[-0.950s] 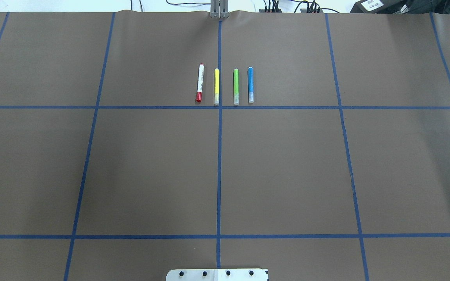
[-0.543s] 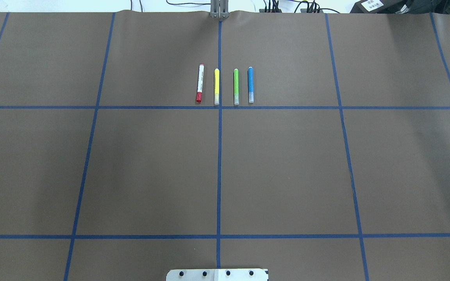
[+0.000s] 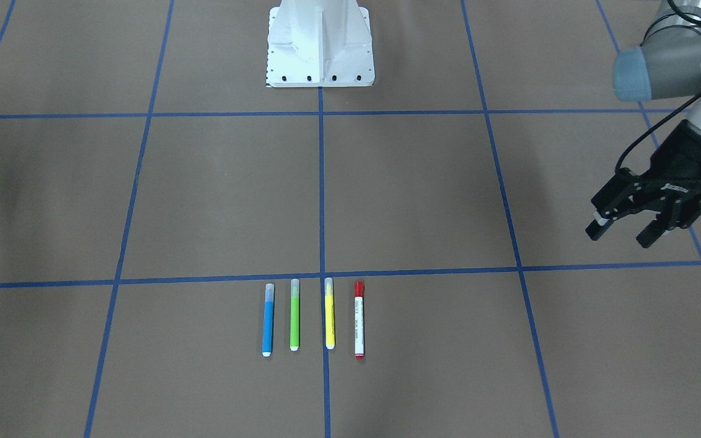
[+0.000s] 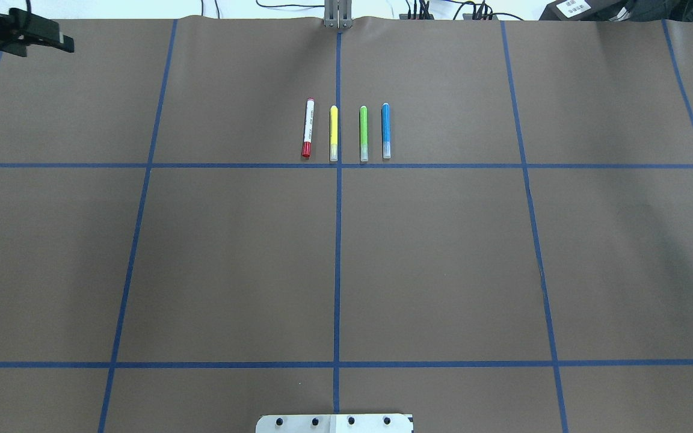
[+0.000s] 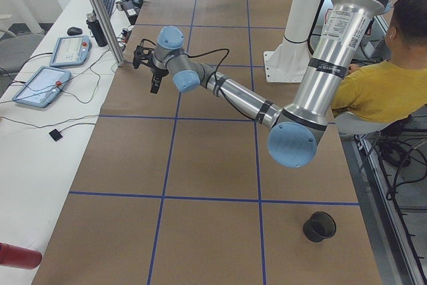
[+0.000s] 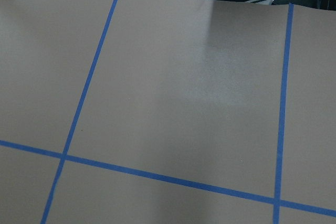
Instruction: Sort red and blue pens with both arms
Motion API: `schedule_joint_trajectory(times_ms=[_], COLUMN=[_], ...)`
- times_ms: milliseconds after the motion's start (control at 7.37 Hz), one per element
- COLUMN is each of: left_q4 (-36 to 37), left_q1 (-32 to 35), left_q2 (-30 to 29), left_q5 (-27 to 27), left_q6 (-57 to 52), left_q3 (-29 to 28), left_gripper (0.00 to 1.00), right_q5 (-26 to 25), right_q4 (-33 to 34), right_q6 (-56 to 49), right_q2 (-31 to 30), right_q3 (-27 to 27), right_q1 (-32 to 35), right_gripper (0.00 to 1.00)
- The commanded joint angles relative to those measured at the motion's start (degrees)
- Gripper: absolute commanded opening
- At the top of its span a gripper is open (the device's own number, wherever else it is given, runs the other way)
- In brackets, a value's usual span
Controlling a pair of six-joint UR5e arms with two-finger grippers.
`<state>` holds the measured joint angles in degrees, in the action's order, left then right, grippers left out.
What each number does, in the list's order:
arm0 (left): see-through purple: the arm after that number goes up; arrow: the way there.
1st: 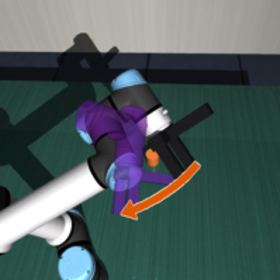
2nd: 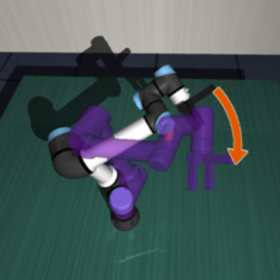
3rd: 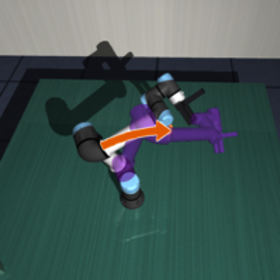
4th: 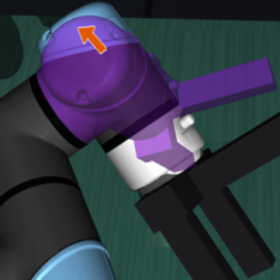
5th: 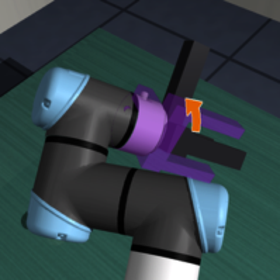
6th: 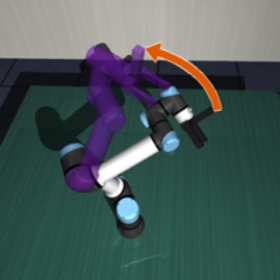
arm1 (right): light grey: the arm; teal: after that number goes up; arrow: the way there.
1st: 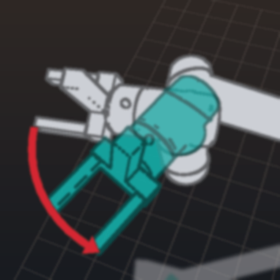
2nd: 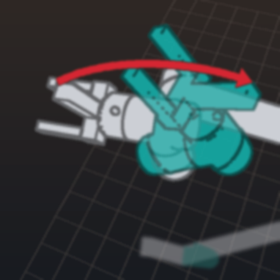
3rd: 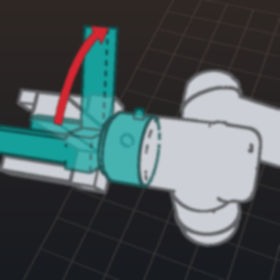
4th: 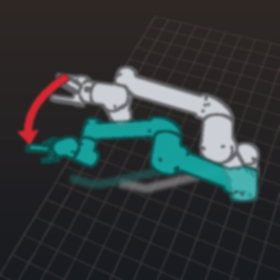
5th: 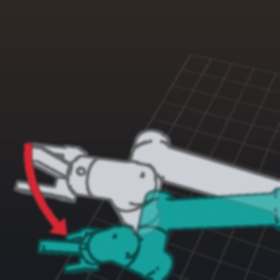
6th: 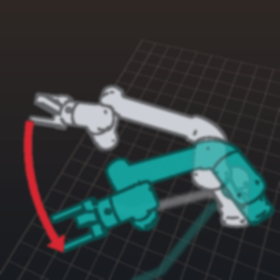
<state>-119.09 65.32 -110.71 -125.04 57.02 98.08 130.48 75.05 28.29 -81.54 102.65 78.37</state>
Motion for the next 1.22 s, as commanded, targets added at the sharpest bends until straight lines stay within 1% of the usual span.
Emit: schedule_joint_trajectory(times_ms=[0,136,407,543,679,814,1086], left_q4=[5.87,6.93,15.52,15.82,15.65,15.38,15.20], left_q1=[-6.91,-12.70,-18.18,-20.21,-21.19,-21.28,-22.07], left_q2=[-4.50,-6.35,-12.93,-15.48,-20.20,-23.99,-26.92], left_q5=[5.11,10.81,14.63,16.22,16.49,16.41,16.23], left_q6=[8.60,12.03,11.98,11.72,11.37,7.71,-1.95], left_q3=[0.01,-0.86,-4.02,-7.25,-12.94,-18.13,-23.70], left_gripper=[1.00,1.00,1.00,1.00,1.00,1.00,1.00], right_q5=[-7.66,-10.48,-10.77,-10.77,-10.77,-10.77,-10.86], right_q4=[0.01,0.01,-0.34,-0.43,-0.52,-0.52,-0.52], right_q6=[11.39,13.09,13.11,13.11,13.11,13.11,13.11], right_q2=[3.31,4.19,4.37,4.29,4.29,4.20,4.11], right_q3=[0.35,0.88,0.88,0.88,0.88,0.88,0.88], right_q1=[-9.42,-12.86,-14.03,-14.04,-14.04,-14.04,-14.04], right_gripper=[1.00,1.00,1.00,1.00,1.00,1.00,1.00])
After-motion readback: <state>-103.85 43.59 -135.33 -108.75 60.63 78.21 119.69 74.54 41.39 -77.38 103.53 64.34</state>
